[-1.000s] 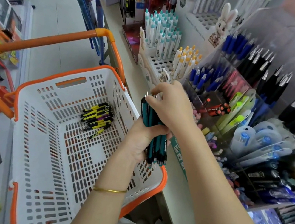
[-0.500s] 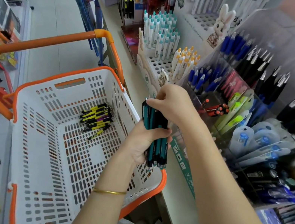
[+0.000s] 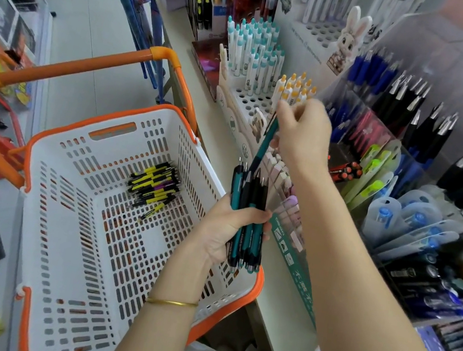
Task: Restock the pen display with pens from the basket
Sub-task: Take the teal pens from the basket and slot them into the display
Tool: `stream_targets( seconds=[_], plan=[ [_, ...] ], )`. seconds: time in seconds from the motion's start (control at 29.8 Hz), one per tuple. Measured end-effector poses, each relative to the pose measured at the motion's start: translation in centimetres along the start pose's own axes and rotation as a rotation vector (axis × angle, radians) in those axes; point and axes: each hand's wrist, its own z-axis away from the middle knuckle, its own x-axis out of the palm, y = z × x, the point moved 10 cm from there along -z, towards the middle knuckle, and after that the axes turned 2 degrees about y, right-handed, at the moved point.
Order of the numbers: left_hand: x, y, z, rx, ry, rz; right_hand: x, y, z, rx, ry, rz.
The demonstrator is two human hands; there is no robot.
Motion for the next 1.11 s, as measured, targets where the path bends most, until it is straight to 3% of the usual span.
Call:
stream_targets(
  seconds=[0.1, 0.24, 0.54, 0.87, 1.04, 1.11],
  plan=[
    [-0.2, 0.3, -0.2, 0.005, 0.022, 0.039, -2.7, -1.3, 0.9, -0.061, 0.149, -0.157],
    [-0.7, 0.6, -0.4, 0.017, 0.085, 0.185, -3.5, -1.3, 3.8, -0.127, 0.143, -0.224],
    [-2.4, 0.7, -0.7, -0.004, 0.243, 0.401, 0.1, 1.2, 9.7, -0.180, -0.069, 0.155],
    [-2.9, 1.0, -0.6, 0.036, 0.252, 0.317, 2.1, 2.2, 9.0, -0.088, -0.288, 0.288],
    [-3.0, 1.5, -0.8, 0.121, 0.277, 0.208, 0.7, 1.1, 7.5, -0.124, -0.153, 0.345],
    [-2.2, 2.1, -0.8, 0.174, 0.239, 0.137, 1.8, -0.2, 6.6, -0.186, -0.184, 0.334]
  ],
)
